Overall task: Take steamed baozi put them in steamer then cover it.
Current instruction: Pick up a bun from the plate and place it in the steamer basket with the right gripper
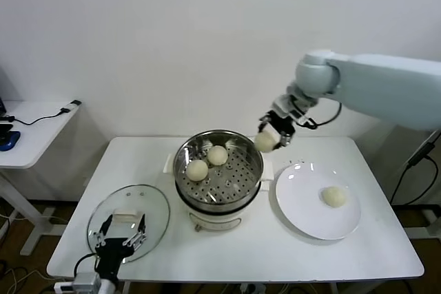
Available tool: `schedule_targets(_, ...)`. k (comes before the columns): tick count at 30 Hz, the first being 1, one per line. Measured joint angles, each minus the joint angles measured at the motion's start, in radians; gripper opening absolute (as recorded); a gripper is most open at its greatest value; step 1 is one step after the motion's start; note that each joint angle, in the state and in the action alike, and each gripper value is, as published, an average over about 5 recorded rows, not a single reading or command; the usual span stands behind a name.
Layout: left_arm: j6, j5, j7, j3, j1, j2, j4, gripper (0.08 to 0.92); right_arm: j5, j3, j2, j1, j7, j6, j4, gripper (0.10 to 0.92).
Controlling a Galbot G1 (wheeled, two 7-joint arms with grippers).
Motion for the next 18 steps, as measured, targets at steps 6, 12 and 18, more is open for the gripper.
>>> schedule_targets(6,-0.004,0.003,-0.001,0.0,0.006,0.001,0.001,0.823,-0.078,0.003,0.114,-0.03,0.002,0.105,0.022,0.652)
schedule_targets(12,-0.004,0.003,-0.001,-0.002,0.005,-0.003,0.002,0.823,-0.156,-0.004,0.207,-0.099,0.007,0.172,-0.01,0.648)
schedule_targets(18,-0.007,0.003,-0.002,-0.008,0.005,-0.004,0.004,0.823,-0.221,-0.002,0.27,-0.183,0.019,0.209,-0.067,0.65)
